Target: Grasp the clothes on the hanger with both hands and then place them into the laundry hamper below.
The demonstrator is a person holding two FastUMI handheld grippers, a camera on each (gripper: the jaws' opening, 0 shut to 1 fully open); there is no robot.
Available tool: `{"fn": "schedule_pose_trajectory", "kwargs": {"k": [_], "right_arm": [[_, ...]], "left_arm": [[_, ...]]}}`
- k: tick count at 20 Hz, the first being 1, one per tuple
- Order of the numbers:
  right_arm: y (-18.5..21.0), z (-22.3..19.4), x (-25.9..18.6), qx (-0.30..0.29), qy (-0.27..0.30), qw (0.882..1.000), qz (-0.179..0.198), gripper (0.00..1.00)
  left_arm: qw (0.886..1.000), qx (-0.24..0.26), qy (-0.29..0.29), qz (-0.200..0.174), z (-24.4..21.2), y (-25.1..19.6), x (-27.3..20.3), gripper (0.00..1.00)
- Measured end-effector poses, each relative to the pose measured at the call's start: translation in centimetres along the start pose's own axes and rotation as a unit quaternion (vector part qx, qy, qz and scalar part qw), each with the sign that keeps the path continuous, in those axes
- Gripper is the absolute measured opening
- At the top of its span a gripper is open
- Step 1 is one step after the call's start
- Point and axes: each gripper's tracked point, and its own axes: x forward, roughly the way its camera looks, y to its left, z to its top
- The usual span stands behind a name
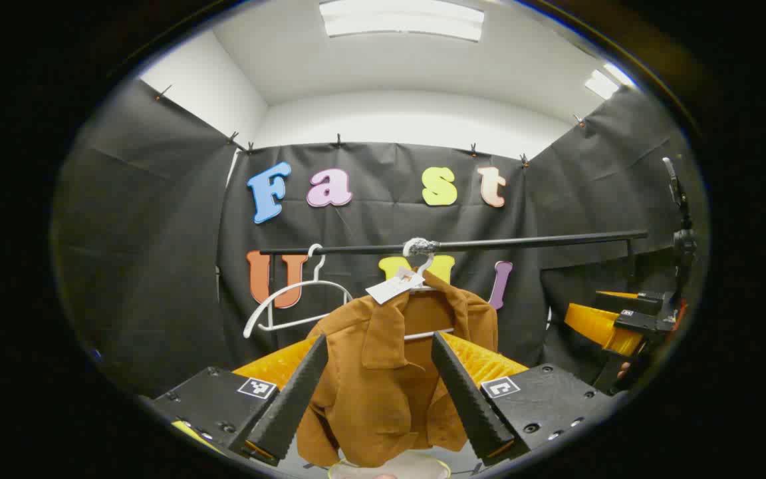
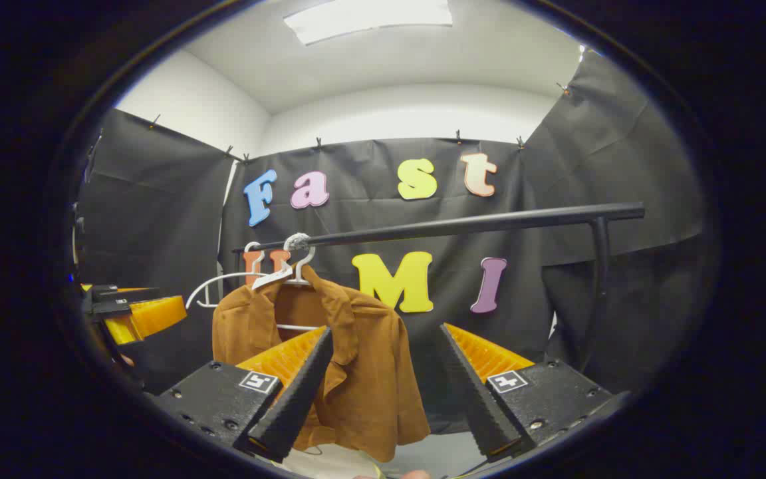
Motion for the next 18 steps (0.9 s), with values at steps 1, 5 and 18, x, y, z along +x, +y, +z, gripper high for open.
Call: {"fn": "schedule_pose_trajectory", "kwargs": {"k": [1, 5, 18], "right_arm": [[0.0, 0.0, 0.1, -0.001, 0.000, 1.000, 0.002, 0.99], [-0.1, 0.0, 0.7, -0.002, -0.002, 1.000, 0.005, 0.99], [1.3, -1.6, 1.7, -0.005, 0.014, 1.000, -0.006, 0.99]], "left_arm": [[1.000, 0.002, 0.001, 0.001, 0.0, -0.1, 0.0, 1.00], [1.000, 0.008, -0.005, 0.002, 0.5, -0.2, 0.2, 1.00], [1.000, 0.004, 0.002, -0.004, -0.8, -0.6, 1.2, 1.00]]}}
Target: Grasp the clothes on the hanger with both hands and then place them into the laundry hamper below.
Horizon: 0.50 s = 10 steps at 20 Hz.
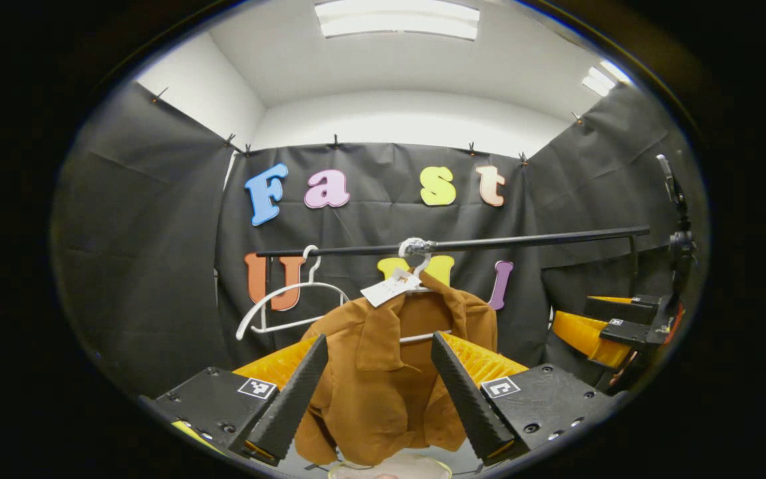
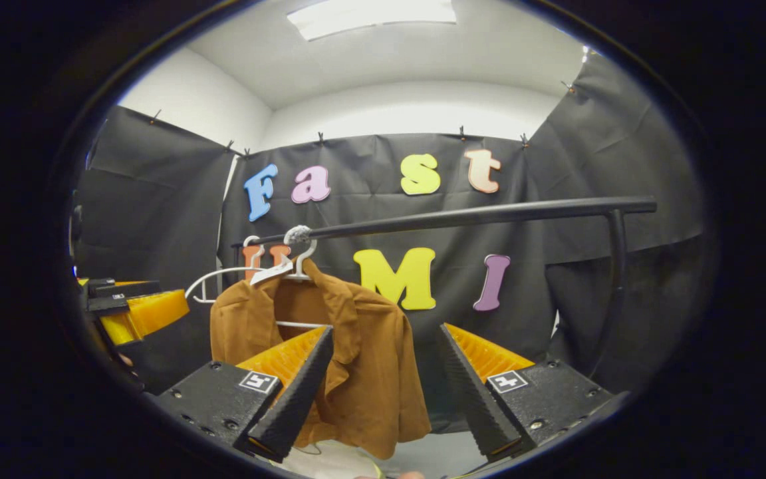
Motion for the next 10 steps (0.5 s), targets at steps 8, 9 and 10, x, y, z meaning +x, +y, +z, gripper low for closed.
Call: {"fn": "schedule_pose_trajectory", "kwargs": {"k": [8, 9, 10], "right_arm": [[2.2, -3.5, 1.9, 0.011, 0.043, 0.999, -0.005, 0.99], [2.6, -3.9, 2.1, 0.011, 0.046, 0.999, -0.006, 0.99], [2.9, -4.2, 2.5, 0.011, 0.049, 0.999, -0.008, 0.99]], "left_arm": [[0.998, -0.016, 0.047, -0.034, -4.4, -2.1, 1.4, 1.00], [0.998, -0.018, 0.053, -0.036, -4.9, -2.1, 1.8, 1.00], [0.998, -0.018, 0.058, -0.036, -5.2, -2.1, 2.0, 1.00]]}}
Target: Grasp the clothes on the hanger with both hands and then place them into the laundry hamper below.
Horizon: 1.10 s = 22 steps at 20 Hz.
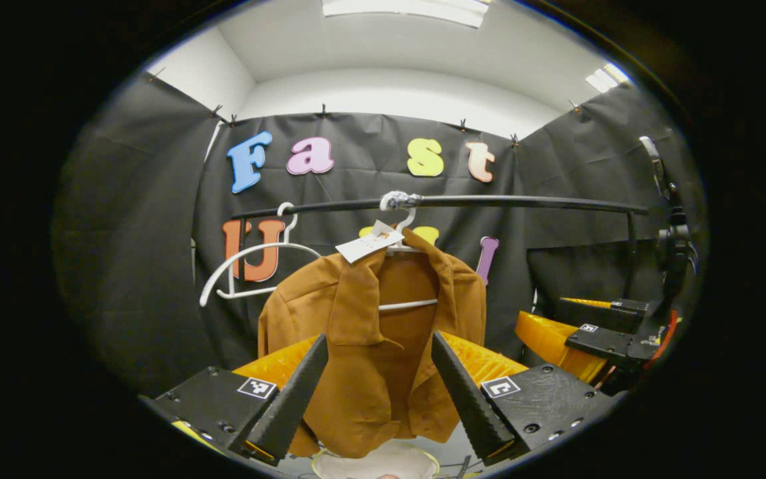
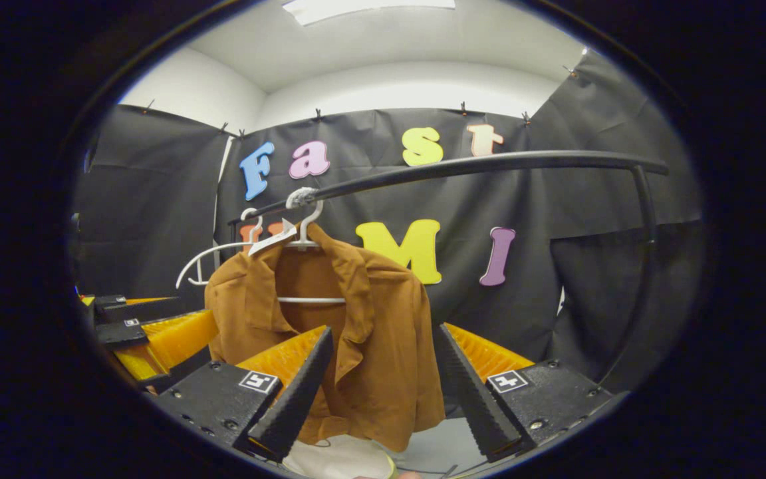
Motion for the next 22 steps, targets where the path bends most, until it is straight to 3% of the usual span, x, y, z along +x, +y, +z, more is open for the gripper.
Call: {"fn": "schedule_pose_trajectory", "kwargs": {"k": [5, 6, 14, 18, 22], "right_arm": [[0.4, -1.9, 2.4, -0.007, 0.016, 1.000, -0.008, 0.99], [0.6, -2.3, 3.2, -0.006, 0.020, 1.000, -0.001, 0.99], [0.3, -6.4, 10.2, 0.008, 0.072, 0.996, 0.060, 0.99], [0.5, -7.6, 12.6, 0.019, 0.085, 0.992, 0.086, 0.99], [1.9, -7.2, 13.8, 0.032, 0.089, 0.989, 0.115, 0.99]], "left_arm": [[0.999, -0.019, 0.032, -0.003, -2.1, 0.3, 3.0, 0.96], [0.999, -0.024, 0.042, -0.002, -2.7, 0.3, 3.7, 1.00], [0.993, -0.049, 0.096, 0.041, -6.9, -0.1, 10.2, 0.97], [0.988, -0.084, 0.100, 0.086, -7.7, 1.6, 13.0, 0.96], [0.985, -0.098, 0.094, 0.107, -7.0, 2.3, 14.4, 1.00]]}}
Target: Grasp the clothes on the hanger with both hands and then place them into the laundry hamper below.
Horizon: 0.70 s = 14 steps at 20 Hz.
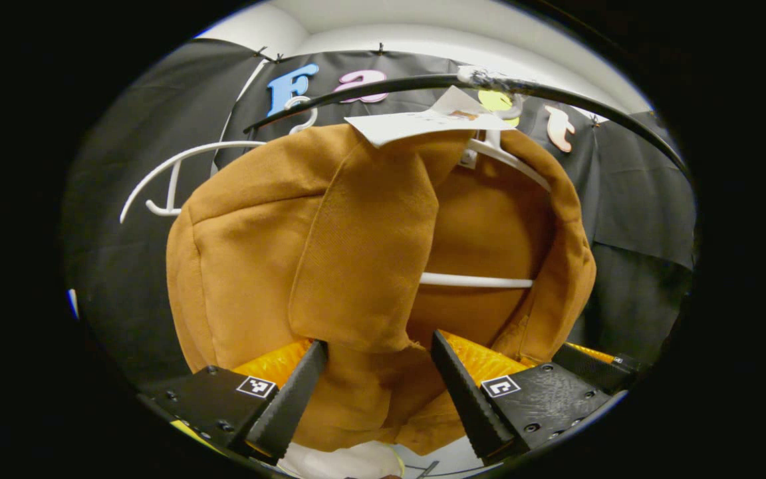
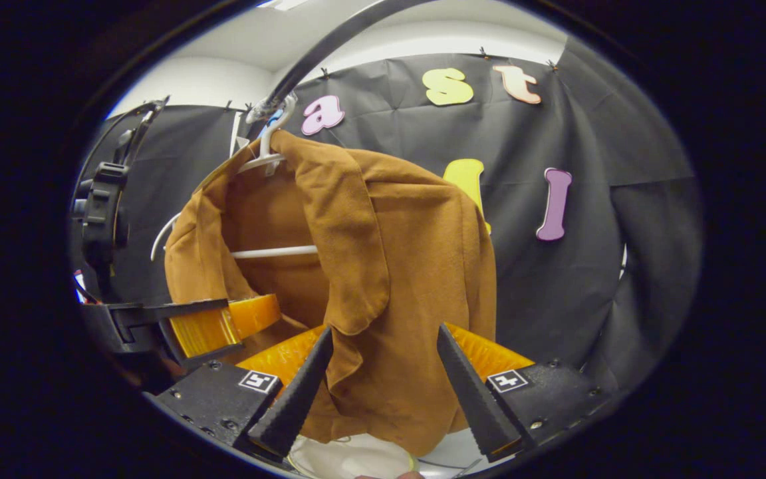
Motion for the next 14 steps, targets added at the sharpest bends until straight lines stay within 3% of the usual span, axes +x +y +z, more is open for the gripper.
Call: {"fn": "schedule_pose_trajectory", "kwargs": {"k": [3, 8, 10, 11, 12, 14], "right_arm": [[0.6, 0.6, 1.0, 0.001, -0.009, 1.000, 0.006, 0.99], [0.8, 1.3, 3.4, 0.039, -0.007, 0.999, 0.002, 0.99], [0.5, 1.3, 3.9, 0.055, -0.010, 0.998, -0.010, 0.96], [0.4, 1.4, 4.0, 0.062, -0.013, 0.998, -0.016, 0.87], [0.4, 1.5, 4.2, 0.071, -0.016, 0.997, -0.018, 0.87], [0.4, 1.5, 4.3, 0.088, -0.017, 0.996, -0.018, 0.69]], "left_arm": [[1.000, -0.009, -0.009, 0.010, 0.4, 0.7, 0.6, 0.96], [0.998, -0.029, -0.027, 0.040, 1.7, 1.8, 2.3, 1.00], [0.998, -0.023, -0.031, 0.057, 1.6, 2.3, 2.5, 0.94], [0.997, -0.023, -0.034, 0.067, 1.7, 2.8, 2.8, 0.92], [0.996, -0.028, -0.035, 0.074, 1.8, 3.2, 2.8, 0.84], [0.996, -0.029, -0.027, 0.075, 1.6, 3.4, 2.3, 0.67]]}}
